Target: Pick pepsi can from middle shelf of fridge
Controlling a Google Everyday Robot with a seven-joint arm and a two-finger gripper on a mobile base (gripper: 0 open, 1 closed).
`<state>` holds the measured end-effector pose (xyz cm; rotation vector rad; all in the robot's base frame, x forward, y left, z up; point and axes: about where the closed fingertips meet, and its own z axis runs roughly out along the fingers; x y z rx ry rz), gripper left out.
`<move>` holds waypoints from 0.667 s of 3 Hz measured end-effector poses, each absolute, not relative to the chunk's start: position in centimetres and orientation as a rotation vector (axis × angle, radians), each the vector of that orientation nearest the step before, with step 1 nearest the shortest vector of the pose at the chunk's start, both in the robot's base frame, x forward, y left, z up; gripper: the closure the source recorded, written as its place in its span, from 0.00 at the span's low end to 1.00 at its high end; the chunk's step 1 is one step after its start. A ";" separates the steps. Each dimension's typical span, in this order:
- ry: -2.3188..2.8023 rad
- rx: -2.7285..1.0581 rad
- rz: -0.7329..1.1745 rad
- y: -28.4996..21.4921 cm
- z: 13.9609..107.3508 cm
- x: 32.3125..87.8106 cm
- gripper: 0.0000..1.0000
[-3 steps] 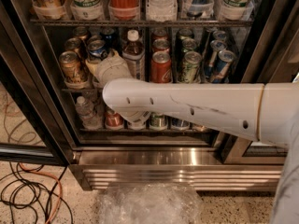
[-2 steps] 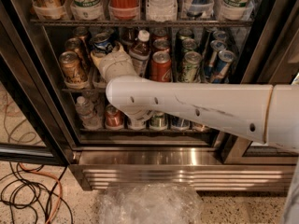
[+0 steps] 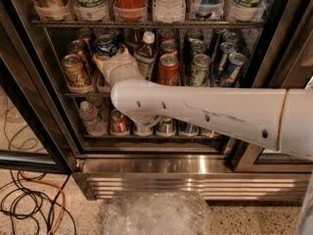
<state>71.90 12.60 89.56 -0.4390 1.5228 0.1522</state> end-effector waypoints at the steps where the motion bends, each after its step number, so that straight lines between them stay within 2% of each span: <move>1: 1.501 -0.443 0.258 12.3 91.6 71.3 1.00; 2: 1.542 -0.474 0.416 12.5 92.2 69.1 1.00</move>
Offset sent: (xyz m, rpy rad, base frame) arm -0.0790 0.0245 0.0120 0.1814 0.2871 0.4403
